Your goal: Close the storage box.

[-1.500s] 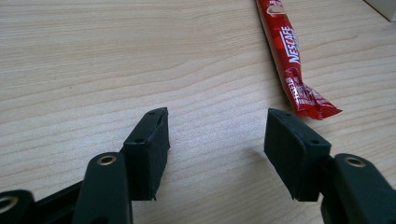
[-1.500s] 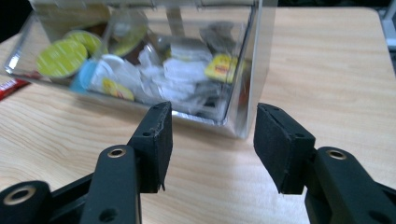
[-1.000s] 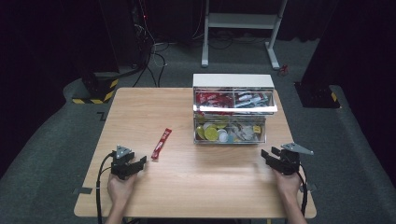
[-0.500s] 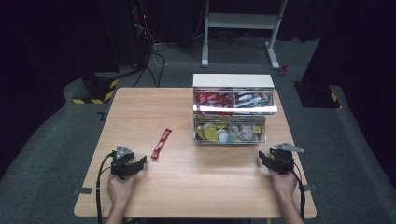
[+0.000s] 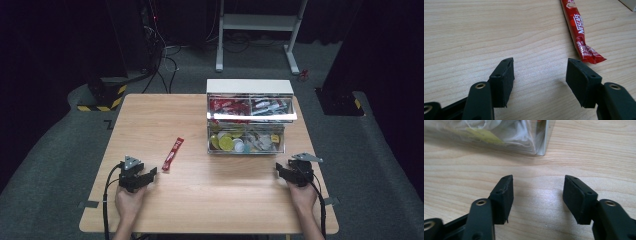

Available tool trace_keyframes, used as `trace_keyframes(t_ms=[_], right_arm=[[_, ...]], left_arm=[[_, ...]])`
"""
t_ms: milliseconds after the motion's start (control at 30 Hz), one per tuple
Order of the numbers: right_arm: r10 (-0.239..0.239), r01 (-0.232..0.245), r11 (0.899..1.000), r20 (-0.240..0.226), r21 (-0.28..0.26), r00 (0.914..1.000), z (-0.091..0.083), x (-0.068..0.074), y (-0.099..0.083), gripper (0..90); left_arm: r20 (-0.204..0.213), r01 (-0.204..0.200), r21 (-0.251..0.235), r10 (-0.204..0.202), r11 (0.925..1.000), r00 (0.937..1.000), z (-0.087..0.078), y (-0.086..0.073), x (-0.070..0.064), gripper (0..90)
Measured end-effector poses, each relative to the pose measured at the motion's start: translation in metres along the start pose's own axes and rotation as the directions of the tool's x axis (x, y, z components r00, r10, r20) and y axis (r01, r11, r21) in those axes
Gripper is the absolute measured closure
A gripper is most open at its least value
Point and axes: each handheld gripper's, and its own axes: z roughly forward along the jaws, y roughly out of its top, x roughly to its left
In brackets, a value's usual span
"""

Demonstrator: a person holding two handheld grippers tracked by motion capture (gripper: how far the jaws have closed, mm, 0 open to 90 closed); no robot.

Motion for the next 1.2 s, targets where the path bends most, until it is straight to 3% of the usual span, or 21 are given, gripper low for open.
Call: trace_keyframes(t_ms=[133, 300, 1200], right_arm=[[-0.069, 0.069, 0.998, 0.049, 0.015, 0.9964, 0.0021, 0.0077, 0.0003, 36.5], [-0.045, 0.044, 0.999, 0.059, 0.023, 0.9972, 0.0017, 0.0069, 0.0000, 32.4], [-0.042, 0.041, 0.999, 0.069, 0.024, 0.9967, 0.0013, 0.0065, -0.0007, 29.5]], left_arm=[[-0.001, 0.002, 0.003, -0.002, 1.0000, 1.0000, 0.0000, 0.0000, -0.0011, 38.6], [0.002, 0.004, 0.001, -0.004, 1.0000, 1.0000, 0.0000, -0.0002, -0.0011, 38.1], [-0.006, -0.004, 0.005, 0.004, 1.0000, 1.0000, 0.0004, -0.0001, -0.0029, 37.5]])
